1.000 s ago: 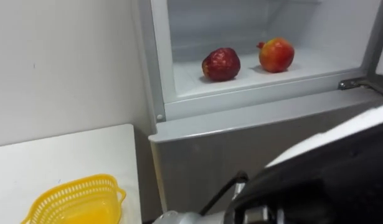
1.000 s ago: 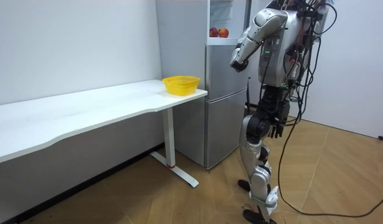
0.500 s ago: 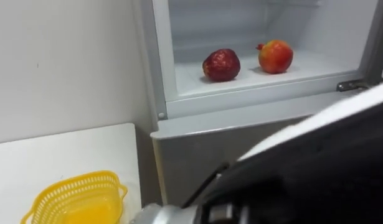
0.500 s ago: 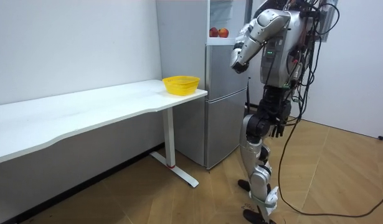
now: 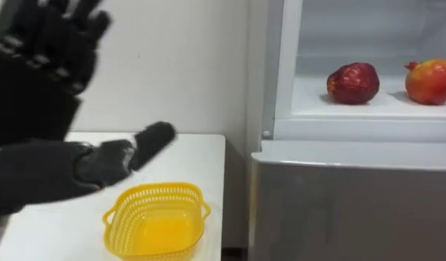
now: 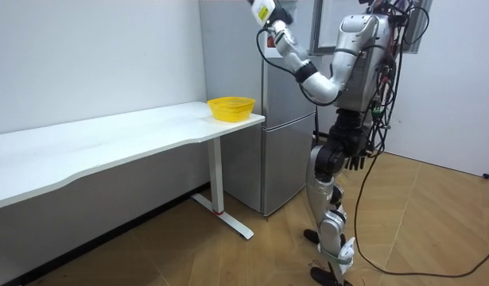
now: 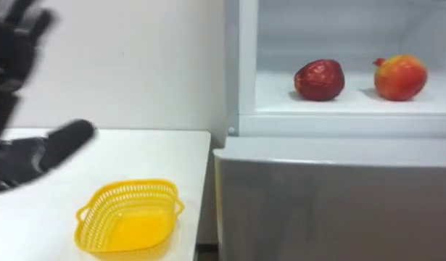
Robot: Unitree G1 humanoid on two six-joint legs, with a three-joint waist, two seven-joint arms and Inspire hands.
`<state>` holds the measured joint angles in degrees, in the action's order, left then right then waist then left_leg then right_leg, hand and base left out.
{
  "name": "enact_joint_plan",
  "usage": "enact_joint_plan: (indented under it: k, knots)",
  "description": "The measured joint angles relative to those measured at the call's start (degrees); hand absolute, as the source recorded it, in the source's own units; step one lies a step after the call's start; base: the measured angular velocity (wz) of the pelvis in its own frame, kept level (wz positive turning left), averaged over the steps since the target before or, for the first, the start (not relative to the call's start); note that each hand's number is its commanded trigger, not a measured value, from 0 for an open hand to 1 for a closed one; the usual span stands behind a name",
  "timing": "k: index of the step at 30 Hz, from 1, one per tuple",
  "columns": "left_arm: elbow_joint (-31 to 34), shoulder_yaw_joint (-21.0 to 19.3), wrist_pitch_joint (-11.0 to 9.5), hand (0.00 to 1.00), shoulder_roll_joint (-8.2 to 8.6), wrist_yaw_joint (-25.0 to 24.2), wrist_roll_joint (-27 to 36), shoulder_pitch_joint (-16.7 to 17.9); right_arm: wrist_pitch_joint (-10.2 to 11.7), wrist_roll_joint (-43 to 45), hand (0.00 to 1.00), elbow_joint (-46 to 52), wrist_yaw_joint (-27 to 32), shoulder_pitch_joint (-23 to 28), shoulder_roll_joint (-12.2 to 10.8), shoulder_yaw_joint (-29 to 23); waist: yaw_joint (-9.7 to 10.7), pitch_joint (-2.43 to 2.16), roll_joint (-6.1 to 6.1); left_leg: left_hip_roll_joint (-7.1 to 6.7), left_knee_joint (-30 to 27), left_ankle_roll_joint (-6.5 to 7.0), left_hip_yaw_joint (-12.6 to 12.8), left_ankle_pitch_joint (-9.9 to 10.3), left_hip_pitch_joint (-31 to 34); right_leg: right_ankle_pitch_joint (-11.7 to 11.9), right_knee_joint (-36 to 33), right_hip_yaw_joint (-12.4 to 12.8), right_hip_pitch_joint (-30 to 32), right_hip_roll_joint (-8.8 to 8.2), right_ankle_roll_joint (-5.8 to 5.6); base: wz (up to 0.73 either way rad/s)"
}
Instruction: Retrieve from the upper fridge
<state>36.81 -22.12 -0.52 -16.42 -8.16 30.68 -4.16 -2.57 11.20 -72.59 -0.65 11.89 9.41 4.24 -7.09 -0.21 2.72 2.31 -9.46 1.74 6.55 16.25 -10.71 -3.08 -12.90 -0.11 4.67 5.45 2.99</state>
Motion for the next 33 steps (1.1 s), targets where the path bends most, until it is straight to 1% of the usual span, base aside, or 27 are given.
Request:
enact_joint_plan:
  k: [1, 2, 3, 4, 5, 6, 7, 8, 9, 10, 12, 13, 14, 15, 18, 19, 20, 21, 22, 24, 25, 27, 28, 29, 30, 31, 33]
  knots:
    - [0.0, -1.2, 0.0, 0.0, 0.0, 1.3, -0.2, 0.4, 0.0, 0.0, 0.0, 0.1, 0.1, 0.1, -0.2, -0.4, -0.2, 0.01, 0.02, -0.04, 0.0, 0.0, -0.4, 0.0, 0.0, -0.1, -0.1, -0.2, 0.0, -0.08, -0.06, 0.21]
    - [0.0, -3.7, -0.2, 0.0, -0.04, 4.3, -0.4, 1.3, 0.0, 0.0, 0.0, 0.3, 0.2, 0.5, -0.3, -1.6, -1.0, 0.01, 0.24, -0.08, 0.1, -0.02, -0.6, 0.0, 0.0, -0.3, -0.3, -0.3, 0.0, -0.14, -0.13, 0.13]
    - [0.0, -6.4, -0.5, 0.0, -0.04, 7.0, -0.4, 2.7, -0.1, 0.4, 0.0, 1.1, 0.2, 1.3, -0.3, -3.1, -1.3, -0.12, 0.62, -0.09, 0.2, -0.05, -0.8, 0.1, 0.0, -0.4, -0.3, -0.3, 0.0, -0.14, -0.24, 0.11]
    - [-0.2, -7.9, -0.7, 0.0, -0.04, 8.4, -0.8, 3.5, -0.1, 0.4, 0.0, 1.5, 0.3, 1.6, -0.3, -3.8, -1.4, -0.21, 0.88, -0.08, 0.3, -0.07, -1.0, 0.1, 0.0, -0.5, -0.3, -0.3, 0.0, -0.14, -0.27, 0.11]
    - [-0.9, -10.5, -1.1, 0.0, -0.03, 11.5, -2.3, 4.7, -0.1, 0.4, 0.0, 1.8, 0.6, 2.0, -0.3, -4.9, -1.5, -0.22, 1.48, -0.09, 0.4, -0.07, -1.3, 0.1, -0.2, -0.6, -0.2, -0.5, -0.3, -0.21, -0.32, 0.17]
    - [-1.7, -12.9, -1.2, 0.0, 0.0, 14.5, -3.8, 5.5, -0.1, 0.4, 0.0, 2.1, 0.8, 2.4, -0.3, -5.7, -1.5, -0.29, 1.49, -0.11, 0.4, -0.06, -1.8, 0.1, -0.4, -0.7, -0.1, -1.0, -0.6, -0.34, -0.34, 0.19]
    - [-2.1, -13.9, -1.3, 0.0, 0.01, 15.9, -4.3, 5.9, -0.1, 0.4, 0.0, 2.3, 0.8, 2.5, -0.3, -5.7, -1.5, -0.21, 1.73, -0.15, 0.4, -0.06, -2.0, 0.1, -0.4, -0.9, -0.3, -1.1, -0.6, -0.41, -0.34, 0.16]
    - [-2.8, -15.7, -1.6, 0.0, 0.01, 18.7, -5.3, 6.9, -0.1, 0.4, 0.0, 3.1, 0.8, 3.0, -0.4, -5.7, -1.5, -0.13, 1.72, -0.27, 0.3, -0.06, -2.2, 0.1, -0.4, -1.4, -1.1, -1.6, -0.5, -0.68, -0.29, 0.17]
    - [-4.1, -16.5, -2.0, 0.0, 0.0, 21.3, -6.8, 7.6, -0.2, 0.4, 0.0, 3.8, 0.8, 3.5, -0.4, -5.7, -1.4, -0.1, 1.72, -0.39, 0.2, -0.06, -2.6, 0.1, -0.5, -1.9, -1.7, -1.7, -0.4, -0.91, -0.31, 0.18]
    - [-4.9, -16.6, -2.1, 0.0, 0.01, 22.8, -8.1, 7.9, -0.2, 0.4, 0.0, 3.9, 0.8, 3.6, -0.4, -6.0, -1.4, -0.07, 1.74, -0.49, 0.2, -0.06, -2.9, 0.1, -0.6, -2.2, -2.0, -1.7, -0.5, -1.07, -0.37, 0.22]
    - [-9.5, -16.8, -2.5, 0.0, 0.01, 27.5, -11.6, 9.2, -0.8, 0.3, 0.0, 3.8, 1.1, 3.6, -0.2, -6.7, -1.5, 0.01, 2.0, -0.77, 0.3, -0.01, -3.9, 0.1, -0.8, -3.0, -2.7, -1.9, -0.4, -1.33, -0.53, 0.15]
    - [-10.5, -16.8, -2.5, 0.0, 0.03, 28.6, -12.2, 10.0, -0.9, 0.3, 0.0, 3.7, 1.1, 3.6, -0.2, -6.7, -1.4, 0.06, 2.09, -0.81, 0.4, 0.01, -4.0, 0.2, -0.8, -3.0, -2.8, -2.0, -0.4, -1.35, -0.56, 0.04]
    - [-12.3, -16.7, -2.5, 0.0, 0.22, 30.7, -12.8, 12.3, -1.2, 0.2, 0.0, 3.8, 1.1, 3.6, -0.2, -6.6, -1.4, 0.03, 2.19, -0.83, 0.9, 0.0, -4.1, 0.2, -0.9, -3.1, -3.0, -2.0, -0.4, -1.34, -0.56, 0.0]
    - [-14.2, -16.4, -2.5, 0.0, 0.32, 32.2, -12.7, 14.5, -1.3, -0.2, 0.0, 3.7, 0.9, 3.7, -0.2, -6.4, -1.2, 0.05, 2.19, -0.82, 0.8, 0.0, -4.2, 0.2, -1.0, -3.1, -3.3, -2.1, -0.5, -1.39, -0.55, 0.0]
    - [-19.8, -15.8, -2.5, 0.0, 1.2, 34.5, -12.3, 17.5, -1.7, -0.4, 0.0, 3.6, 0.5, 3.8, -0.2, -6.0, -0.9, 0.1, 2.21, -0.86, 0.7, 0.0, -4.2, 0.2, -1.2, -3.2, -3.8, -2.4, -0.5, -1.6, -0.42, 0.02]
    - [-22.9, -15.5, -2.5, 0.0, 1.87, 35.5, -12.2, 18.9, -1.9, -0.3, 0.0, 3.7, 0.5, 3.8, -0.2, -6.0, -0.6, 0.13, 2.18, -0.89, 0.7, 0.0, -4.2, 0.2, -1.1, -3.2, -3.8, -2.4, -0.4, -1.7, -0.43, 0.0]
    - [-25.9, -14.8, -2.5, 0.0, 2.28, 36.4, -12.1, 20.3, -2.1, -0.3, 0.0, 3.7, 0.3, 3.8, -0.2, -6.0, -0.5, 0.27, 1.92, -0.92, 0.8, 0.01, -4.2, 0.2, -1.1, -3.3, -4.0, -2.3, -0.3, -1.81, -0.48, 0.0]
    - [-29.1, -13.6, -2.5, 0.0, 2.79, 36.8, -12.2, 21.3, -2.4, -0.2, 0.0, 3.7, -0.1, 3.8, -0.2, -6.0, -0.3, 0.3, 1.65, -0.98, 0.8, 0.01, -4.2, 0.2, -1.1, -3.6, -4.3, -2.2, -0.2, -1.66, -0.51, 0.0]
    - [-30.9, -13.1, -2.5, 0.0, 3.0, 36.8, -12.2, 21.7, -2.5, 0.0, 0.0, 3.7, -0.4, 3.8, -0.2, -6.0, -0.4, 0.27, 1.59, -1.03, 0.8, 0.01, -4.2, 0.2, -1.1, -3.7, -4.6, -2.1, 0.0, -1.67, -0.51, 0.0]
    - [-39.7, -10.2, -2.5, 0.0, 3.5, 36.8, -12.1, 22.9, -2.5, 0.8, 0.0, 3.8, -1.3, 3.5, -0.2, -6.1, -0.3, 0.38, 1.13, -1.04, 0.8, 0.0, -4.0, 0.3, -1.1, -3.9, -4.7, -1.9, 0.2, -1.58, -0.46, -0.05]
    - [-42.1, -9.4, -2.5, 0.0, 3.78, 36.8, -12.1, 22.9, -2.5, 0.9, 0.0, 3.9, -1.5, 3.5, -0.2, -6.1, -0.2, 0.33, 1.13, -1.02, 0.8, -0.01, -4.0, 0.3, -1.1, -3.9, -4.7, -1.9, 0.2, -1.56, -0.44, 0.0]
    - [-48.9, -6.2, -2.4, 0.0, 5.06, 36.7, -8.9, 23.3, -2.5, 0.6, 0.0, 4.2, -2.1, 3.4, -0.2, -6.0, 0.0, 0.22, 0.66, -0.93, 0.9, -0.04, -4.1, 0.3, -1.1, -3.9, -4.7, -1.9, 0.2, -1.47, -0.43, 0.0]
    - [-50.4, -5.3, -2.4, 0.0, 5.16, 36.6, -8.1, 23.6, -2.5, 0.5, 0.0, 4.1, -2.1, 3.4, -0.2, -6.0, 0.0, 0.24, 0.47, -0.92, 0.9, -0.04, -4.1, 0.3, -1.1, -3.9, -4.8, -1.9, 0.2, -1.42, -0.41, 0.0]
    - [-53.9, -3.8, -2.4, 0.0, 5.34, 36.3, -7.1, 23.6, -2.5, 0.5, 0.0, 4.1, -2.1, 3.3, -0.1, -6.0, 0.1, 0.23, 0.23, -0.9, 0.9, -0.05, -4.1, 0.3, -1.1, -3.9, -4.8, -1.9, 0.3, -1.41, -0.4, 0.0]
    - [-55.6, -3.1, -2.4, 0.0, 5.49, 36.2, -6.6, 23.5, -2.5, 0.6, 0.0, 4.1, -2.2, 3.2, -0.1, -6.0, 0.2, 0.23, 0.17, -0.9, 0.9, -0.05, -4.1, 0.3, -1.1, -3.9, -4.7, -2.0, 0.2, -1.43, -0.4, 0.0]
    - [-58.9, -1.6, -2.3, 0.0, 5.67, 36.0, -5.8, 23.4, -2.5, 0.7, 0.0, 4.1, -2.7, 3.1, 0.1, -6.0, 0.4, 0.2, 0.1, -0.93, 0.9, -0.04, -4.1, 0.3, -1.1, -3.9, -4.7, -2.1, 0.2, -1.49, -0.4, 0.0]
    - [-64.6, 0.6, -2.3, 0.0, 6.05, 34.2, -4.8, 23.4, -2.5, 0.7, 0.0, 3.9, -3.3, 3.0, 0.2, -6.1, 0.6, 0.23, -0.03, -0.93, 0.8, -0.04, -3.9, 0.3, -1.5, -3.9, -4.8, -1.8, 0.1, -1.45, -0.4, -0.05]
